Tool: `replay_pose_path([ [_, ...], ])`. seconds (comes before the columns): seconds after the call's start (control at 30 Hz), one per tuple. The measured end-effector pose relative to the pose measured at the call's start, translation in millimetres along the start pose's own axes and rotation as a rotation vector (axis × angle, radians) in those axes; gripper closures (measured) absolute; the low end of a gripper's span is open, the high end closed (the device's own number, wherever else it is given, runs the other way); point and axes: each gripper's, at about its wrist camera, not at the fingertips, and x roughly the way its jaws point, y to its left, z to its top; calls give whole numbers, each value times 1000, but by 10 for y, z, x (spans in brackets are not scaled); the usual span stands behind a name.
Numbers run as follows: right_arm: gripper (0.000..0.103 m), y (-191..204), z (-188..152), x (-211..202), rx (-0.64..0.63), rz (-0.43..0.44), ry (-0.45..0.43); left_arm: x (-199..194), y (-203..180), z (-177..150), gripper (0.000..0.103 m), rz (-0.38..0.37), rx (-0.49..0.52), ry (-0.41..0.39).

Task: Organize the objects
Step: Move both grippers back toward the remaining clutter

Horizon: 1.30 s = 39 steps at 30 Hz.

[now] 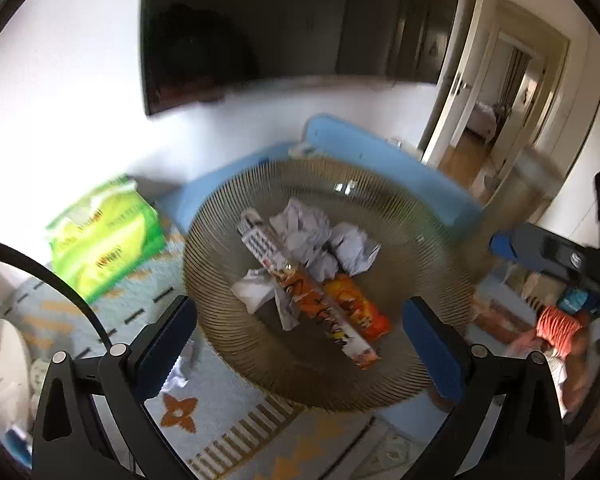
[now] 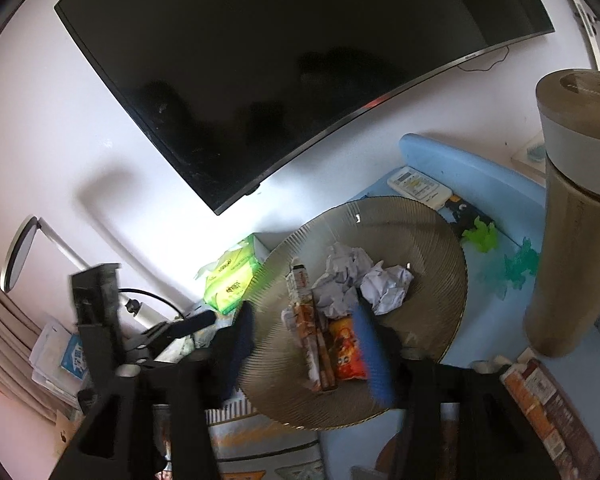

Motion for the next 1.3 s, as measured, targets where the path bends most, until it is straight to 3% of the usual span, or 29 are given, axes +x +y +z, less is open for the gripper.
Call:
replay_pose_path([
  [0.03,0,36,-19,-51,17,27,-16,-109,-3,16,0,6,0,-16],
  [0.13,0,149,-57,-155,60,105,-22,-466,6,27,0,36,0,-65],
  [0.3,0,524,-158,-311,-45,67,-41,-1107,92,-47,0,99,1,-144],
  [0.5,0,1012,-412,-300,-106,139,14,-2121,486,-317,0,222,-50,-234],
  [0.63,0,1275,-630,-277,-149,143,34,-2830,869,-576,0,369,-89,-281],
  [0.77,0,1455,-881,-142,-187,114,58,-3230,1243,-959,0,541,-118,-284],
  [0.83,0,1553,-1057,10,-234,84,95,-3243,1497,-1269,0,609,-153,-253],
  [0.9,0,1650,-1279,223,-304,39,160,-3147,1743,-1603,0,631,-209,-217],
  [1.0,0,1732,-1694,637,-404,-60,269,-2858,2079,-2169,0,634,-296,-188],
  [1.1,0,1716,-2001,963,-458,-101,343,-2472,2307,-2634,0,594,-354,-74],
  [1.17,0,1724,-2125,1104,-479,-95,374,-2205,2360,-2824,0,576,-349,-4],
  [1.3,0,1817,-2280,1332,-541,-105,400,-1908,2363,-2889,0,596,-314,62],
])
